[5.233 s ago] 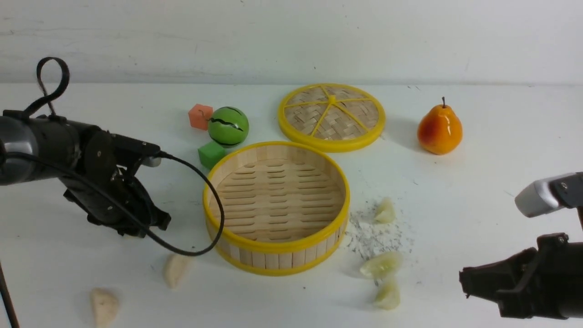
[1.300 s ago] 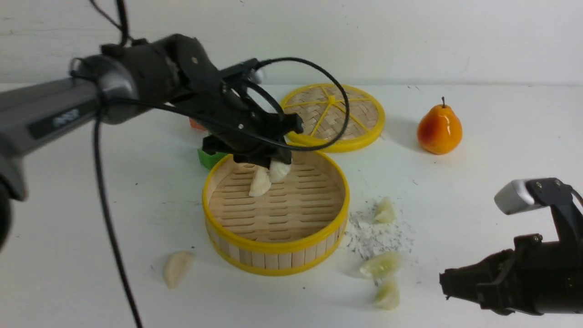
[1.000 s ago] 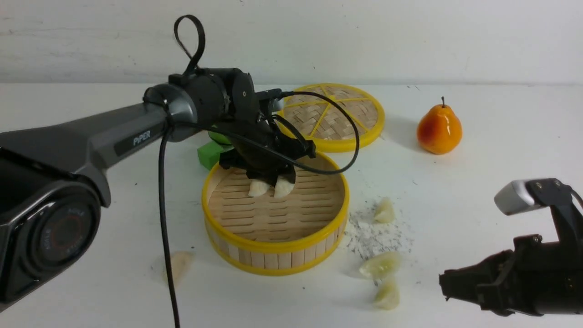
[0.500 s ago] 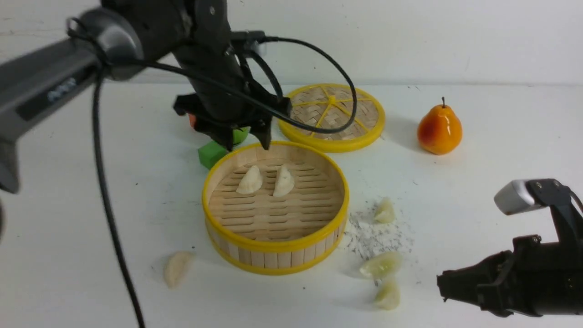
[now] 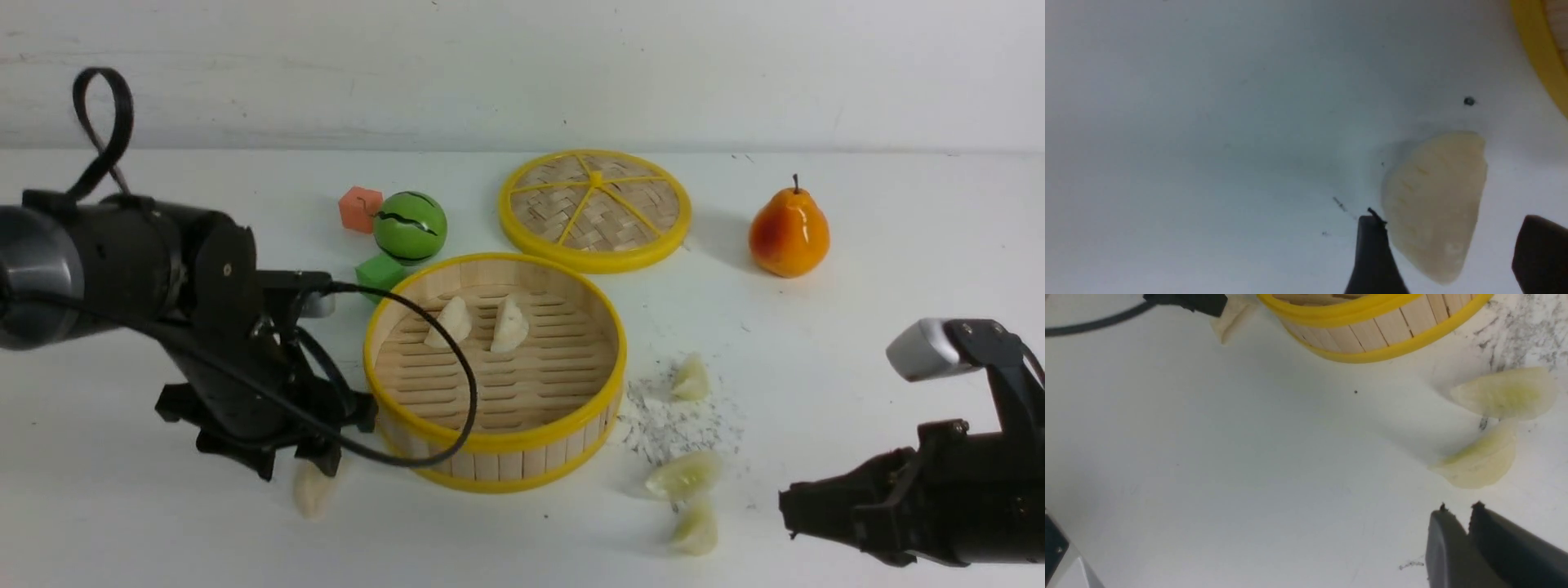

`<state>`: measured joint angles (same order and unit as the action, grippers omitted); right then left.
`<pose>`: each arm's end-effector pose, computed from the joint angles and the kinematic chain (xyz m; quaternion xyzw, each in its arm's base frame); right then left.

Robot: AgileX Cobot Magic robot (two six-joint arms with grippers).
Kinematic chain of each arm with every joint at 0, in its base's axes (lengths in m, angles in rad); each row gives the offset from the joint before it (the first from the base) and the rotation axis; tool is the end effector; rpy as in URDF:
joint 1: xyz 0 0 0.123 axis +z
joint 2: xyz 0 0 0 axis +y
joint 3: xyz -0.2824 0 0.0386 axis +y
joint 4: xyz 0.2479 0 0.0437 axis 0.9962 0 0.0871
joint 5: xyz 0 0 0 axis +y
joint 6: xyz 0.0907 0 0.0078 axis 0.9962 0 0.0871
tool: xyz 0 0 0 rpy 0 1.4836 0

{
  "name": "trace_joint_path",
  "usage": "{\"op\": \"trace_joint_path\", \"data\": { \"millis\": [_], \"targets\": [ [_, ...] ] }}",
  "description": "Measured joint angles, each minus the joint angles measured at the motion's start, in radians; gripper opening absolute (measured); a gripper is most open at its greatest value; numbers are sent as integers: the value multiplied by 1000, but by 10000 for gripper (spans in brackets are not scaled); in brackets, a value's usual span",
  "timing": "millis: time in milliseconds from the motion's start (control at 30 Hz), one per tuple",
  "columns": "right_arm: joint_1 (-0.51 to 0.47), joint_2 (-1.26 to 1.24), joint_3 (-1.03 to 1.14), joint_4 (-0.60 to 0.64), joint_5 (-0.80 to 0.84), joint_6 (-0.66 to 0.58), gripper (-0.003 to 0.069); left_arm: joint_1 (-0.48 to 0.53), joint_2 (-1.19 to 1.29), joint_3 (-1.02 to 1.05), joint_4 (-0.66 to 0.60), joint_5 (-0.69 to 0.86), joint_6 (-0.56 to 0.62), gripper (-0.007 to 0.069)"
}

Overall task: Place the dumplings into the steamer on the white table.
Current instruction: 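Reach for and grasp a dumpling on the table with the left gripper, then place the dumpling into the bamboo steamer basket with the left gripper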

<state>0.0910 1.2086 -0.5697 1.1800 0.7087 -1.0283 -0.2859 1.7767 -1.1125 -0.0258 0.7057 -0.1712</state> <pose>0.2022 0.0736 0.2326 -0.1296 0.8875 0.3194 0.3057 0.3290 -0.0983 0.1858 0.0482 0.9884 -0.0420 0.1376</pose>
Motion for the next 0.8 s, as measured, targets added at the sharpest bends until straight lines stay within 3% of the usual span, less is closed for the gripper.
{"op": "trace_joint_path", "data": {
  "millis": [200, 367, 600, 800],
  "targets": [
    [0, 0, 0, 2, 0, 0, 83, 0, 54, 3, -41, -55, 93, 412],
    [0, 0, 0, 2, 0, 0, 84, 0, 73, -5, -40, -44, 72, 278],
    [0, 0, 0, 3, 3, -18, 84, 0, 24, -139, -76, 130, 10, 279],
    [0, 0, 0, 6, -20, -19, 84, -30, -24, -366, -283, 125, 74, 279]
  ]
}}
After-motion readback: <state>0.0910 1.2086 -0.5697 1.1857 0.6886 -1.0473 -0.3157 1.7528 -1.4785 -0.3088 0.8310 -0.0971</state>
